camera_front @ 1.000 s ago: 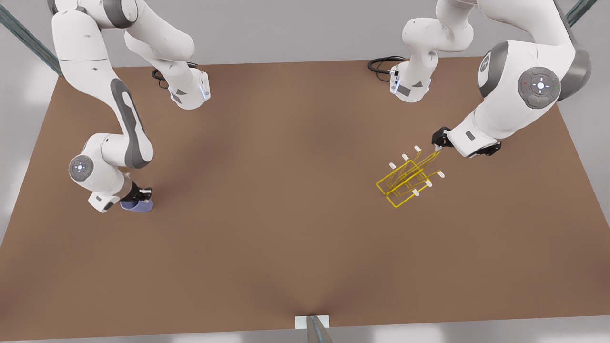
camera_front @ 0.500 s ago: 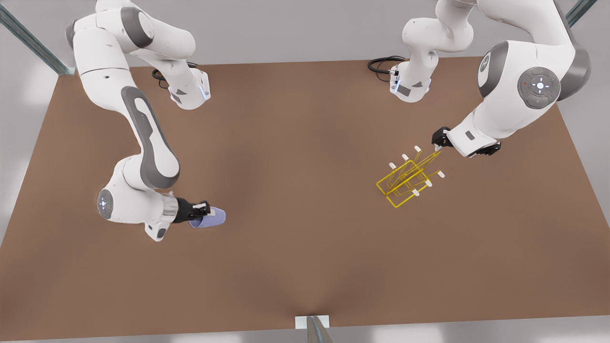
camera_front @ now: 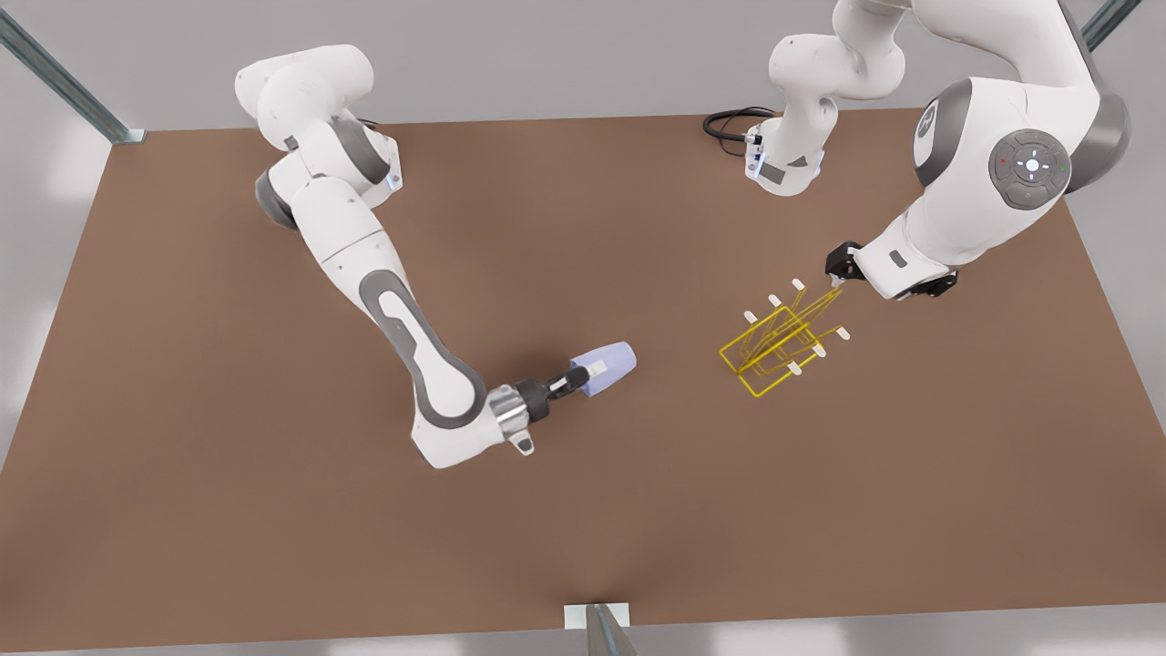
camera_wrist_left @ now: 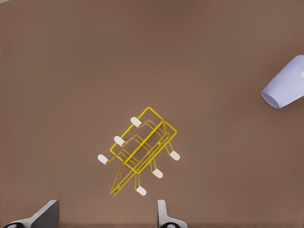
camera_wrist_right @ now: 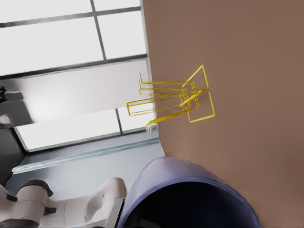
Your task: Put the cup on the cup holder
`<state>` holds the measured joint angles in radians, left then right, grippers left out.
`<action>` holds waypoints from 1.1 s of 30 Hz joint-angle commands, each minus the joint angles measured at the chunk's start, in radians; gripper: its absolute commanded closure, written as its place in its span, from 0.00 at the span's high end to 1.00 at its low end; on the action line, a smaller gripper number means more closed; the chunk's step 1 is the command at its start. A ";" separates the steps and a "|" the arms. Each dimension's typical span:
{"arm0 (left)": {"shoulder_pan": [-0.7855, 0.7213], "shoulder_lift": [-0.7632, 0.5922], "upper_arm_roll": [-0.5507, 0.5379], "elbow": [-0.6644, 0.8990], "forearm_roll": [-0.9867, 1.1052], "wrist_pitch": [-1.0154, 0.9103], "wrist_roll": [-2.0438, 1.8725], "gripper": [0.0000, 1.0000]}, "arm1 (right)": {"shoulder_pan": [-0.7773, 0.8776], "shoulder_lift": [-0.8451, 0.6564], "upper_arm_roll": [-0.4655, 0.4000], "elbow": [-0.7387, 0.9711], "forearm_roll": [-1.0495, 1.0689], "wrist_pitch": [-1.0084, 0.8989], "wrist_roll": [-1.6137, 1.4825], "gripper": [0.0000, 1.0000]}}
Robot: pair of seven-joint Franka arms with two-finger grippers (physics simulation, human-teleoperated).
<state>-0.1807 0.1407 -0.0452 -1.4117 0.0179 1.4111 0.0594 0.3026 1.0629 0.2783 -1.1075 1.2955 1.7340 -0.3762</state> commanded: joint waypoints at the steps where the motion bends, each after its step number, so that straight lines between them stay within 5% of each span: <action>1: 0.000 -0.001 -0.001 0.000 0.001 -0.001 0.003 1.00 | 0.021 0.014 -0.001 0.011 0.137 -0.016 -0.280 0.21; 26: 0.010 0.037 0.005 -0.001 0.001 0.005 0.007 1.00 | 0.211 0.066 -0.134 0.005 0.105 0.070 -0.441 0.22; 30: 0.010 0.037 0.005 -0.001 0.001 0.005 0.026 1.00 | 0.211 0.083 -0.134 0.005 0.088 0.087 -0.457 0.43; 33: 0.009 0.037 0.005 -0.001 0.001 0.005 0.026 1.00 | 0.211 0.091 -0.134 0.003 0.082 0.087 -0.454 0.82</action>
<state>-0.1712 0.1790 -0.0397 -1.4132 0.0177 1.4164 0.0696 0.5139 1.1526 0.1438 -1.1044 1.3854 1.8149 -0.7416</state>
